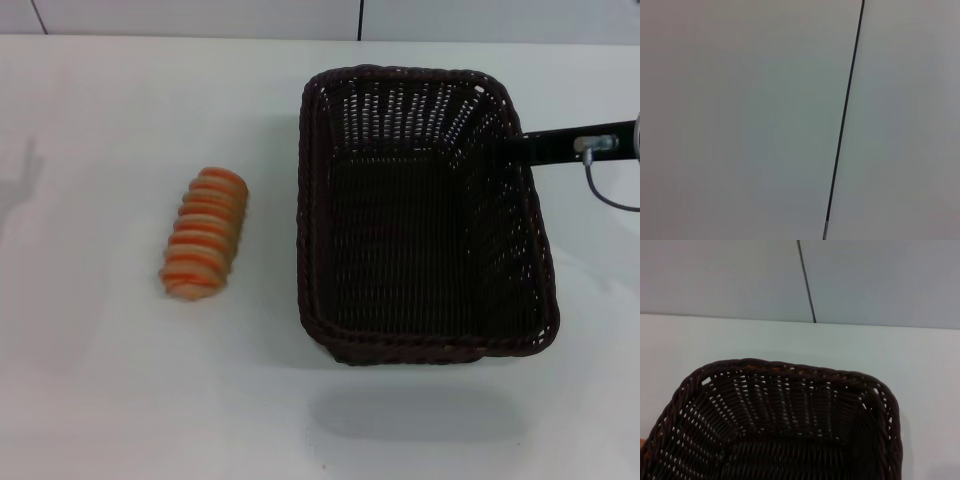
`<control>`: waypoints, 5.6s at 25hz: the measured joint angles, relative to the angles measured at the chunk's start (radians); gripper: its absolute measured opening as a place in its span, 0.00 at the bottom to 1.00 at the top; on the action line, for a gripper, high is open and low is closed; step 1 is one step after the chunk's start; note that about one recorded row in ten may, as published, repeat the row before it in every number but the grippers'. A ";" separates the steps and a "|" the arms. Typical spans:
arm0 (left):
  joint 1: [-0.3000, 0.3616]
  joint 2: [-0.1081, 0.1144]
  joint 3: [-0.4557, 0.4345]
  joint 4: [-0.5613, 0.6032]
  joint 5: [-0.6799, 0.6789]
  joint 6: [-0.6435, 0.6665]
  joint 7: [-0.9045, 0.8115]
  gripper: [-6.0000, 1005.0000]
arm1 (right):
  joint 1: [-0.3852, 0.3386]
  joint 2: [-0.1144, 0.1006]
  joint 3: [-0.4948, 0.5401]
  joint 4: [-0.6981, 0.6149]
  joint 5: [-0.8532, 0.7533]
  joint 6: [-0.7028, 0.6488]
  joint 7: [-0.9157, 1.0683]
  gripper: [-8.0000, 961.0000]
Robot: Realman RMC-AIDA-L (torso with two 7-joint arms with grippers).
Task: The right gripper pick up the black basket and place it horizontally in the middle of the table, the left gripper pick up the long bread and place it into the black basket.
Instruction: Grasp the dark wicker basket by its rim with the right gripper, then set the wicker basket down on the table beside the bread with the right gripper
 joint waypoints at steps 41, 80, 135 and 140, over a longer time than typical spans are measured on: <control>0.014 0.003 -0.021 -0.003 0.000 0.026 -0.003 0.77 | -0.009 0.000 -0.047 -0.159 0.113 -0.119 -0.010 0.67; 0.037 0.007 -0.036 -0.002 0.000 0.050 -0.041 0.77 | -0.089 -0.007 0.026 -0.064 0.164 -0.322 -0.262 0.21; 0.018 -0.008 -0.102 -0.003 -0.001 -0.011 -0.054 0.77 | 0.318 -0.081 0.519 -0.293 0.625 0.498 -1.092 0.21; 0.018 -0.018 -0.132 -0.003 -0.002 -0.012 -0.046 0.77 | 0.343 -0.107 0.512 -0.323 0.618 0.546 -1.113 0.21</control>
